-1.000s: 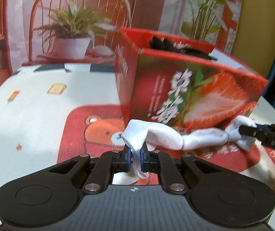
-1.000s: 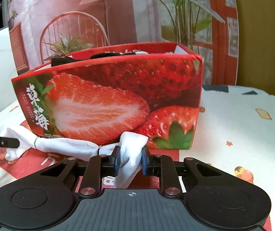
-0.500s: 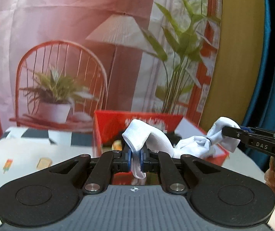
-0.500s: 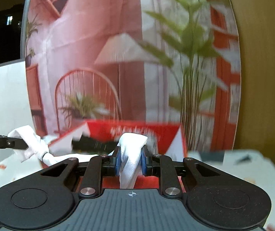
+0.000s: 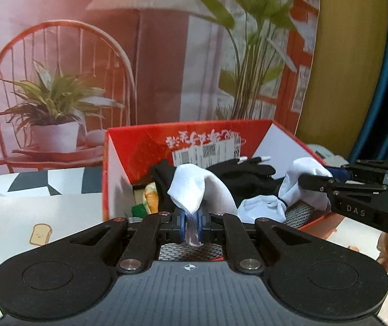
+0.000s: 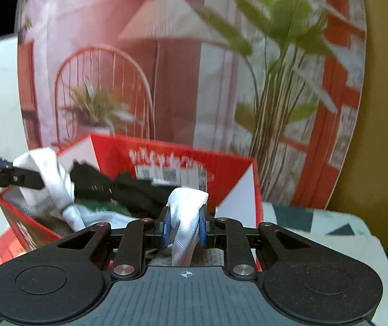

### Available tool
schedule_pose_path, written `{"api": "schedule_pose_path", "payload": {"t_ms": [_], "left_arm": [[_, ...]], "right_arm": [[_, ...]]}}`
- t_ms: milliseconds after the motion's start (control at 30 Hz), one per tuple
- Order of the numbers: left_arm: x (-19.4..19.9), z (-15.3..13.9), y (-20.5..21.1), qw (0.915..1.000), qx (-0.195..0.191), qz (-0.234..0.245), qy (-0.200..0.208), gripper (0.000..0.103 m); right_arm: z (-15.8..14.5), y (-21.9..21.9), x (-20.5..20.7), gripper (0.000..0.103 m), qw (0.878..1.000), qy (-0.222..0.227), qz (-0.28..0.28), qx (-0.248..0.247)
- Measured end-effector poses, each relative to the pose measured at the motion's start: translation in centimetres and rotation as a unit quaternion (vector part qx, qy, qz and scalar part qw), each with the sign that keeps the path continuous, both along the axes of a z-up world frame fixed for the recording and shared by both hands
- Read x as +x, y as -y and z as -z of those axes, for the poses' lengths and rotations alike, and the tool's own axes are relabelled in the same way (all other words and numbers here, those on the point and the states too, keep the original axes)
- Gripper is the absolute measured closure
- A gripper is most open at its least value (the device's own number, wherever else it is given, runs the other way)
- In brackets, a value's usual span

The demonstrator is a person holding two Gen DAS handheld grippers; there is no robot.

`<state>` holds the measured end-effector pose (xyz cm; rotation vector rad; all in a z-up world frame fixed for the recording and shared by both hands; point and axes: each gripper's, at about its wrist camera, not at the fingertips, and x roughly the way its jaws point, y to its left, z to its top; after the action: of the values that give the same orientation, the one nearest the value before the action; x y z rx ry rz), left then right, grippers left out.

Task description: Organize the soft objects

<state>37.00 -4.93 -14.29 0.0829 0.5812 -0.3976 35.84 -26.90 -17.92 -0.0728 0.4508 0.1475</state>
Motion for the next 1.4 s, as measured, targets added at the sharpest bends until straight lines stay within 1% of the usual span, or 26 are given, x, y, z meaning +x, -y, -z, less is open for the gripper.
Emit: {"api": "schedule_pose_path", "payload": {"t_ms": [100,200,267,300,367,433,467,500,533,567,600,667,700,733,767,900,1000,1133,1267,1400], "left_arm": [[0.6,0.4,0.4,0.9999,0.011,0.003,-0.003,0.093],[0.7,0.5,0.4,0.9999,0.011,-0.002,-0.003,0.093],[0.7,0.4,0.4,0.9998,0.016,-0.007,0.004,0.092],[0.5,0.2,0.4,0.9997,0.021,-0.011,0.009,0.089],[0.2,-0.2,0.4,0.9993,0.030,-0.015,0.014,0.076],[-0.1,-0.8,0.2,0.9989,0.034,-0.026,0.021,0.037],[-0.3,-1.2,0.1,0.9986,0.034,-0.032,0.026,0.029],[-0.6,-1.5,-0.1,0.9985,0.029,-0.034,0.032,0.016],[-0.9,-1.9,-0.3,0.9984,0.025,-0.034,0.037,0.007],[-1.3,-2.3,-0.4,0.9983,0.020,-0.035,0.042,0.005],[-1.7,-2.7,-0.6,0.9982,0.015,-0.036,0.047,0.002],[-2.3,-3.5,-0.8,0.9982,0.007,-0.038,0.047,0.000],[-2.5,-3.9,-0.9,0.9982,0.004,-0.039,0.045,0.000],[-2.8,-4.1,-0.9,0.9982,0.003,-0.041,0.044,0.000],[-3.1,-4.4,-1.0,0.9981,0.002,-0.044,0.043,0.000],[-4.7,-5.6,-1.7,0.9973,-0.009,-0.052,0.051,0.000],[-6.1,-6.5,-2.4,0.9963,-0.025,-0.063,0.054,0.000],[-8.0,-7.7,-3.3,0.9952,-0.046,-0.064,0.057,0.000],[-10.4,-9.0,-3.8,0.9937,-0.048,-0.072,0.071,0.000],[-13.3,-10.6,-4.1,0.9909,-0.042,-0.088,0.093,0.000]], "right_arm": [[0.3,0.1,0.4,0.084,1.000,-0.005,0.003,-0.001],[0.4,0.4,0.6,0.084,1.000,-0.012,0.005,0.000],[0.2,0.6,0.7,0.081,1.000,-0.013,0.008,-0.005],[0.1,0.8,0.7,0.080,1.000,-0.012,0.010,-0.006],[-0.1,0.9,0.7,0.075,1.000,-0.008,0.014,-0.007],[-0.5,1.1,0.5,0.070,1.000,-0.002,0.020,-0.004],[-0.8,1.3,0.4,0.069,1.000,0.001,0.022,-0.001],[-1.1,1.4,0.2,0.067,1.000,0.004,0.023,0.003],[-1.4,1.4,0.0,0.059,1.000,0.006,0.024,0.009],[-1.7,1.6,-0.2,0.047,1.000,0.007,0.023,0.015],[-2.0,1.6,-0.4,0.039,0.999,0.011,0.023,0.020],[-2.8,1.7,-1.1,0.020,0.999,0.021,0.026,0.024],[-3.2,1.7,-1.3,0.015,0.999,0.022,0.027,0.026],[-3.5,1.7,-1.7,0.006,0.999,0.025,0.029,0.031],[-3.9,1.7,-2.0,0.001,0.998,0.028,0.031,0.036],[-5.5,1.7,-3.4,0.000,0.998,0.032,0.033,0.053],[-6.5,1.4,-4.8,0.000,0.997,0.041,0.036,0.057],[-7.9,1.0,-6.7,0.000,0.996,0.048,0.044,0.067],[-9.2,0.6,-8.8,0.000,0.995,0.053,0.053,0.073],[-10.8,0.1,-11.3,0.000,0.993,0.061,0.054,0.083]]}}
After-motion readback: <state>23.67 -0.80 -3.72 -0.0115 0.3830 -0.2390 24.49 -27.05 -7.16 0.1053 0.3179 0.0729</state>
